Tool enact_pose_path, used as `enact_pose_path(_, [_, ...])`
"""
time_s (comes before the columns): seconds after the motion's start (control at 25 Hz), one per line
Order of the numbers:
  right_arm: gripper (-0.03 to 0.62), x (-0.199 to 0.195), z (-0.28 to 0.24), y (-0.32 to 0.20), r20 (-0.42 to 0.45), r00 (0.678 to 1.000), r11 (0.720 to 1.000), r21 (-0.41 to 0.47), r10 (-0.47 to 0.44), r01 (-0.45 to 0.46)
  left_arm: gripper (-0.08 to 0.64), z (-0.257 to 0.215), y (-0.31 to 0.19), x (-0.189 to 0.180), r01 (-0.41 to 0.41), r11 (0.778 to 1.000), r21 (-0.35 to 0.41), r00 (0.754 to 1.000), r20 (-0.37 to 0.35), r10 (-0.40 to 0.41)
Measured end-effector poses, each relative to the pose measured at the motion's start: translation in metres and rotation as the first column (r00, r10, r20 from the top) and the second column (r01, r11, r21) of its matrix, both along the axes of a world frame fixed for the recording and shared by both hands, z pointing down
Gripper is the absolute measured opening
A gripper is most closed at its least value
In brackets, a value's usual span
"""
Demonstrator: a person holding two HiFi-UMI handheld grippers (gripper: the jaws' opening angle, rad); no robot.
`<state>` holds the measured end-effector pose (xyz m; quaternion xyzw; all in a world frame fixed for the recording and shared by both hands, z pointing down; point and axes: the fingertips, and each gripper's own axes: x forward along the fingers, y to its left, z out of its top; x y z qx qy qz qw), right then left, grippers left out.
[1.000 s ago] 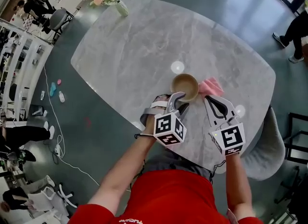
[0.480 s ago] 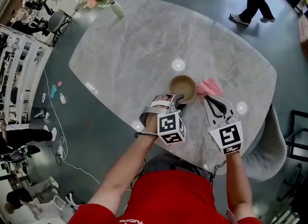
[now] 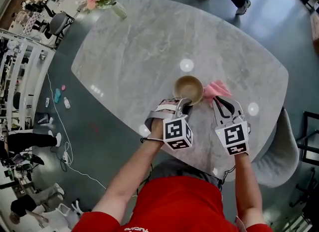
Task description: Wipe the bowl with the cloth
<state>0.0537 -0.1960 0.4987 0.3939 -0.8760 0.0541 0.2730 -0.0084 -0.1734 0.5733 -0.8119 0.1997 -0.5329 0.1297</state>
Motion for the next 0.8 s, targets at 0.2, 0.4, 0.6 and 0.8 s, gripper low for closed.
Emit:
enact_pose_path(0.2, [0.053, 0.004, 0.029, -0.008, -0.147, 0.988, 0.997, -0.067, -0.043, 0.034, 0.025, 0.001, 0.0, 0.001, 0.003, 1.0, -0.01, 1.0, 0.001, -0.003])
enact_pose_path(0.4, [0.134, 0.002, 0.049, -0.017, -0.221, 0.97, 0.986, -0.152, -0.098, 0.065, 0.018, 0.0, 0.002, 0.001, 0.008, 1.0, -0.023, 1.0, -0.021, -0.009])
enact_pose_path(0.6, [0.144, 0.004, 0.067, -0.025, -0.238, 0.965, 0.97, -0.239, -0.112, 0.054, 0.018, -0.01, 0.003, 0.003, 0.033, 0.999, -0.041, 0.993, -0.109, -0.037])
enact_pose_path(0.8, [0.143, 0.006, 0.077, -0.026, -0.206, 0.974, 0.951, -0.307, -0.096, 0.029, 0.018, -0.035, 0.004, 0.006, 0.1, 0.99, -0.1, 0.946, -0.298, -0.126])
